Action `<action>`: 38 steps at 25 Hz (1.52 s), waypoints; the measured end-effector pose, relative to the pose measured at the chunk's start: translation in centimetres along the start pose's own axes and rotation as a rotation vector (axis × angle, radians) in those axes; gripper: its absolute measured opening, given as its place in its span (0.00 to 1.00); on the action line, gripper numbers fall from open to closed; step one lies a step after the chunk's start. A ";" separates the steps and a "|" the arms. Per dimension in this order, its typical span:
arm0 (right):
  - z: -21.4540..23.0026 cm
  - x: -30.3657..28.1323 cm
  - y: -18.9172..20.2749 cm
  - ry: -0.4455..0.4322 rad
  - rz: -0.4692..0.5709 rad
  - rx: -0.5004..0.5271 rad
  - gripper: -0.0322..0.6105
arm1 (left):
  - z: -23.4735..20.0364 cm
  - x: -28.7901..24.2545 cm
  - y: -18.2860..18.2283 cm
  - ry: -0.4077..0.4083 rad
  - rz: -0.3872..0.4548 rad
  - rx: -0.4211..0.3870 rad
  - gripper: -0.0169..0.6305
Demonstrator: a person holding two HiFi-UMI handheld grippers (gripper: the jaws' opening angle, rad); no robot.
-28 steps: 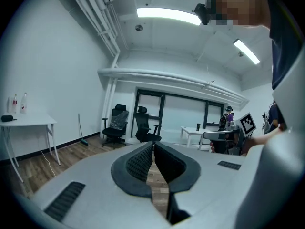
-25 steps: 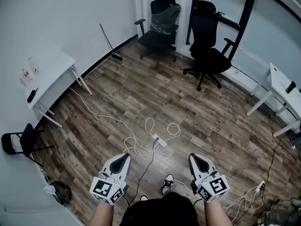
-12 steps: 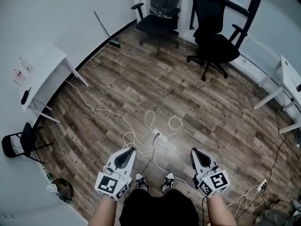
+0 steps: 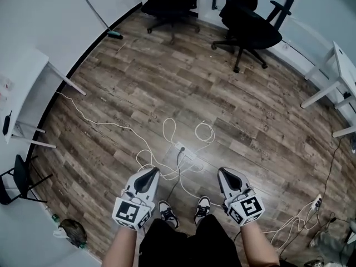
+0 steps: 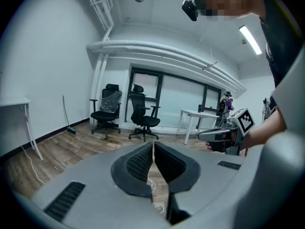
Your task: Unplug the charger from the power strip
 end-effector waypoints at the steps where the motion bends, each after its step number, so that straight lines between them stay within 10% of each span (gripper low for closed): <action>1: 0.2 -1.0 1.7 -0.005 -0.011 0.000 0.08 | -0.9 -1.0 1.6 -0.001 -0.008 0.002 0.08; 32: 6.9 -26.2 54.5 -0.158 -0.200 0.075 0.08 | -20.7 -33.2 52.9 0.174 -0.319 -0.092 0.08; 38: 7.1 -29.4 61.5 -0.211 -0.255 0.106 0.24 | -22.8 -37.5 59.5 0.207 -0.404 -0.108 0.08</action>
Point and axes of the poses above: the fingertips, and each gripper's own axes: x backward along the fingers, z to its right, y out of its underside, the point moved 5 cm from there along x, backward along the fingers, and after that the axes turned 9 degrees about x, right-handed, at the moved point
